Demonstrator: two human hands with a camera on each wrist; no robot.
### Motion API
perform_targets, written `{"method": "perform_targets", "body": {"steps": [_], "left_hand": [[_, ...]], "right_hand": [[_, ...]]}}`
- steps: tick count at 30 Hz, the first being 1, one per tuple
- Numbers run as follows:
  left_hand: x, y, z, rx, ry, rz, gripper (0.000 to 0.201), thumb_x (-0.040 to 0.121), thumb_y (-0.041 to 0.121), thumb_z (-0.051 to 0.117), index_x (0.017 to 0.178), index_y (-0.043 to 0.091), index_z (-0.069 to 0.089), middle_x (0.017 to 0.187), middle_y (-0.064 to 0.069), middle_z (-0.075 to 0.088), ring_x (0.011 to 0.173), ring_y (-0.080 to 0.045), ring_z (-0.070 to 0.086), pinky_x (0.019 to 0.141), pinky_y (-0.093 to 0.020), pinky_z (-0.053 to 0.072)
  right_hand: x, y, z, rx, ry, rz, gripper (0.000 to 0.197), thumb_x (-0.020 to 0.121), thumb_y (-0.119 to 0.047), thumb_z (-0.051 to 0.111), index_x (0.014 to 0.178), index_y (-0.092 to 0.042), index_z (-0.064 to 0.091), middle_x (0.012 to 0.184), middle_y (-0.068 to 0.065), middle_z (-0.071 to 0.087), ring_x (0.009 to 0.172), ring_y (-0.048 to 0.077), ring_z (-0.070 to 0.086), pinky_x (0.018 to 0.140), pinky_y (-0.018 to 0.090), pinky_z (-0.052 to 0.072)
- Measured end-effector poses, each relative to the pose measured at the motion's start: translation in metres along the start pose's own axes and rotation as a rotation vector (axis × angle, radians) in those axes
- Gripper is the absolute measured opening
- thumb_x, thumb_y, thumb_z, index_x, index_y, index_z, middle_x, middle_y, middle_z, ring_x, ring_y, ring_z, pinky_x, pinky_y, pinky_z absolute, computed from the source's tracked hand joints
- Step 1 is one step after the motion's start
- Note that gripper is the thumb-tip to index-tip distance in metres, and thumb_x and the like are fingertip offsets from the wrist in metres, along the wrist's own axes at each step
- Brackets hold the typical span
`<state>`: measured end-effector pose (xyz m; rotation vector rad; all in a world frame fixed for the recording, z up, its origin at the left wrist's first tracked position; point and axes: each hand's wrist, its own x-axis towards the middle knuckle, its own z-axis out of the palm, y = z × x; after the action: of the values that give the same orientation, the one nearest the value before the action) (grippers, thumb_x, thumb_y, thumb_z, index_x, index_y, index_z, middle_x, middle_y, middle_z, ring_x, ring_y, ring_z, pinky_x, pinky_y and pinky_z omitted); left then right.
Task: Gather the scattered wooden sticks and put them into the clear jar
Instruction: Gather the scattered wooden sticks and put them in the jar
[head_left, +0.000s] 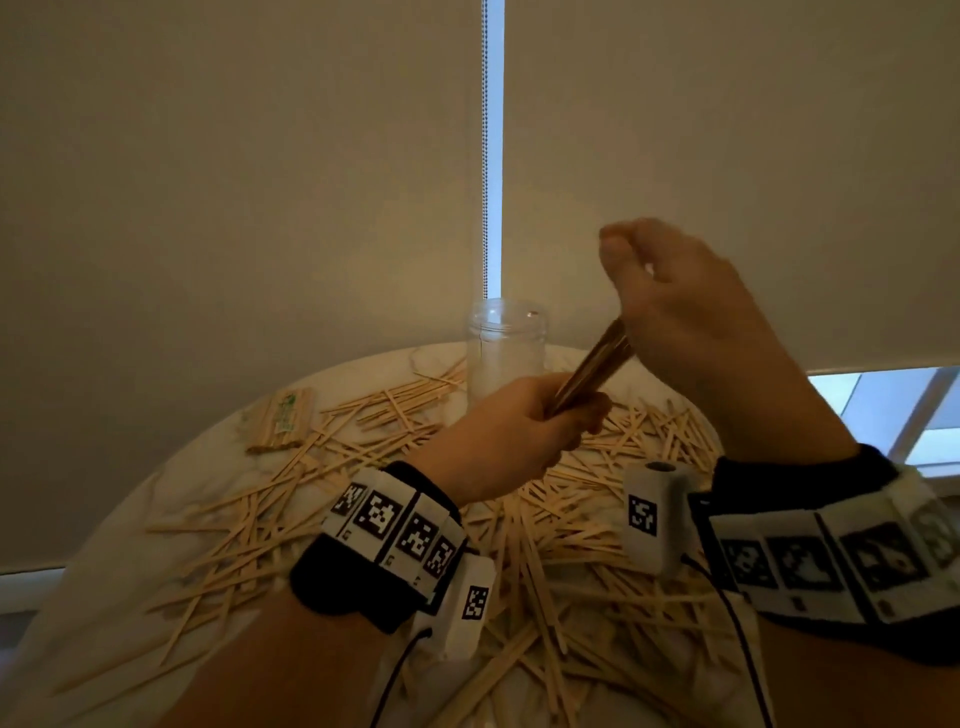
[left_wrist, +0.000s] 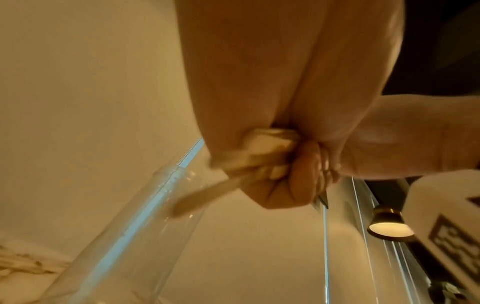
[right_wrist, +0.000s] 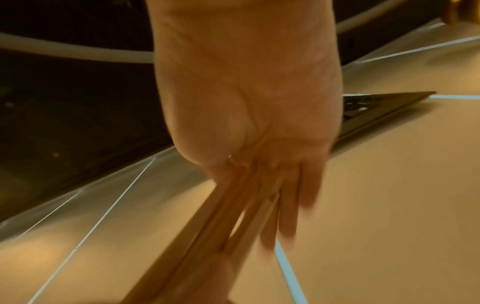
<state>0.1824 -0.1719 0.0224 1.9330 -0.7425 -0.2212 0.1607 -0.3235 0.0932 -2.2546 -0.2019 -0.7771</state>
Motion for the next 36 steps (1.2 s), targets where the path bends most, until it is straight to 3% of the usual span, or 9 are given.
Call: {"method": "perform_targets", "body": {"steps": [3,6,8,10,14,20,30,33,36], "left_hand": [[0.001,0.003,-0.001,0.016,0.048,0.015,0.017,0.103,0.029,0.049,0.092,0.022,0.059,0.064,0.01,0.051,0.047,-0.003,0.042,0.047,-0.02,0.038],[0.0,0.001,-0.006,0.027,0.08,0.055,0.017,0.103,0.028,0.049,0.09,0.026,0.059,0.066,0.012,0.052,0.049,-0.003,0.042,0.05,-0.021,0.038],[0.0,0.001,-0.006,0.07,0.11,0.099,0.018,0.103,0.028,0.048,0.088,0.027,0.058,0.068,0.009,0.053,0.051,-0.003,0.044,0.052,-0.021,0.039],[0.0,0.001,-0.006,0.067,0.148,0.119,0.018,0.104,0.026,0.046,0.09,0.028,0.057,0.07,0.007,0.054,0.054,-0.005,0.045,0.053,-0.024,0.04],[-0.004,0.004,-0.024,-0.195,0.398,0.155,0.022,0.103,0.04,0.043,0.091,0.027,0.055,0.069,0.005,0.048,0.055,-0.007,0.043,0.052,-0.025,0.039],[-0.002,0.009,-0.056,-1.044,0.761,0.253,0.021,0.105,0.029,0.045,0.089,0.017,0.039,0.062,0.004,0.038,0.049,-0.009,0.033,0.048,-0.024,0.033],[0.0,0.011,-0.021,-0.699,0.566,0.121,0.039,0.107,0.039,0.033,0.117,0.01,0.057,0.114,-0.007,0.071,0.088,-0.025,0.064,0.089,-0.043,0.049],[-0.001,0.01,-0.023,-0.648,0.436,0.066,0.045,0.105,0.035,0.041,0.128,-0.001,0.055,0.114,-0.009,0.072,0.103,-0.019,0.069,0.086,-0.029,0.053],[-0.002,0.013,-0.034,-0.745,0.54,0.069,0.046,0.092,0.028,0.063,0.128,0.002,0.052,0.113,-0.013,0.072,0.104,-0.023,0.071,0.087,-0.036,0.056]], "right_hand": [[-0.003,-0.002,0.011,0.096,-0.324,0.073,0.044,0.105,-0.046,0.035,0.104,-0.024,0.073,0.102,-0.008,0.072,0.1,0.008,0.065,0.084,0.03,0.05],[-0.002,-0.006,0.01,0.128,-0.15,0.008,0.043,0.105,-0.046,0.035,0.11,-0.021,0.07,0.105,0.001,0.071,0.099,0.016,0.065,0.085,0.036,0.05],[-0.005,-0.008,0.013,0.113,-0.253,0.027,0.046,0.103,-0.051,0.033,0.119,-0.022,0.065,0.11,0.005,0.069,0.103,0.021,0.064,0.083,0.033,0.051],[-0.009,-0.011,0.021,0.197,-0.389,0.045,0.049,0.1,-0.057,0.035,0.131,-0.028,0.059,0.122,-0.003,0.066,0.112,0.016,0.062,0.094,0.04,0.052],[-0.005,-0.013,0.026,0.309,-0.19,0.015,0.061,0.093,-0.062,0.045,0.145,-0.029,0.041,0.132,-0.013,0.057,0.119,0.005,0.055,0.102,0.037,0.048],[-0.027,-0.01,0.051,0.04,-0.942,0.198,0.072,0.08,-0.042,0.077,0.14,-0.029,0.038,0.114,-0.003,0.067,0.1,0.012,0.064,0.091,0.037,0.053],[-0.019,-0.021,0.06,0.151,-0.524,0.076,0.006,0.094,-0.027,0.06,0.093,-0.022,0.058,0.078,0.002,0.061,0.062,0.012,0.056,0.058,0.025,0.046],[-0.017,-0.021,0.059,0.115,-0.544,0.006,0.021,0.102,-0.026,0.045,0.087,-0.023,0.059,0.075,0.002,0.06,0.063,0.011,0.056,0.059,0.027,0.043],[-0.017,-0.017,0.049,0.063,-0.673,0.041,0.026,0.106,-0.03,0.038,0.103,-0.018,0.061,0.082,0.004,0.061,0.071,0.016,0.056,0.067,0.036,0.05]]}}
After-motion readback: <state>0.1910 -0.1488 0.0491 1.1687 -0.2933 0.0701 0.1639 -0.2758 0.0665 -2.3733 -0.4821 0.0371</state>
